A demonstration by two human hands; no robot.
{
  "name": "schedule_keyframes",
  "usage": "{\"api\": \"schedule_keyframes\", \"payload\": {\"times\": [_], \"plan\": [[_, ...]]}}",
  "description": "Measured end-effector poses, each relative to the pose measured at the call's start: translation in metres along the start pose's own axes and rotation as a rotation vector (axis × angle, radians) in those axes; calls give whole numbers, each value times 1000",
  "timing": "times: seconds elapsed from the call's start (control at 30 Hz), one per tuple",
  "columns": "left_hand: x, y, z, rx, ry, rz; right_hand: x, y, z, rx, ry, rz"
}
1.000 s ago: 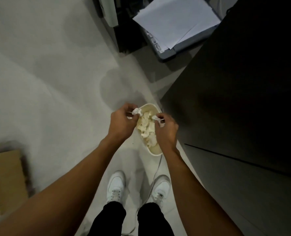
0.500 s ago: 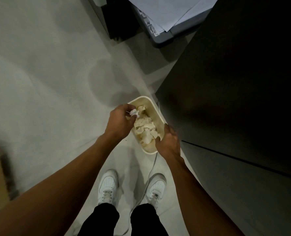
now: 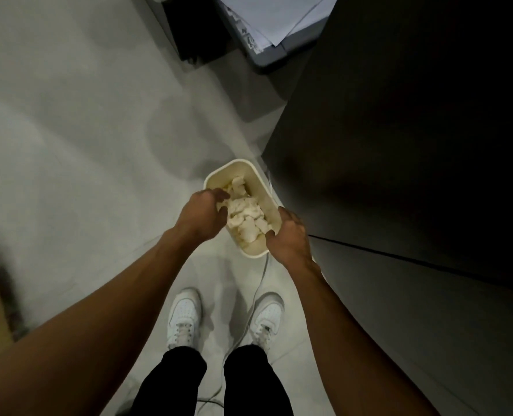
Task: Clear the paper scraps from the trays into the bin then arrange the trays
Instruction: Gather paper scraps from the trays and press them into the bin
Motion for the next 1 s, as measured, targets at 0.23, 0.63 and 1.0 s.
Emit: {"api": "schedule_keyframes", "payload": {"times": [0.23, 0.63, 1.0], "plan": [[61, 50, -60, -42, 16, -59, 58, -34, -78, 31, 20, 100], [194, 207, -150, -177, -11, -192, 199, -67, -272, 51, 212, 474], [290, 398, -201, -512, 39, -222, 362, -46, -413, 155, 598, 724]]}}
Point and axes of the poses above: each hand's wrist, its own z-axis towards the middle knuckle, its own x-axis out of the back of the hand, y = z × x, the point moved 3 cm from there along z, towards the middle knuckle, and after that the axes turned 14 degrees about -x, right-handed, at the moved point
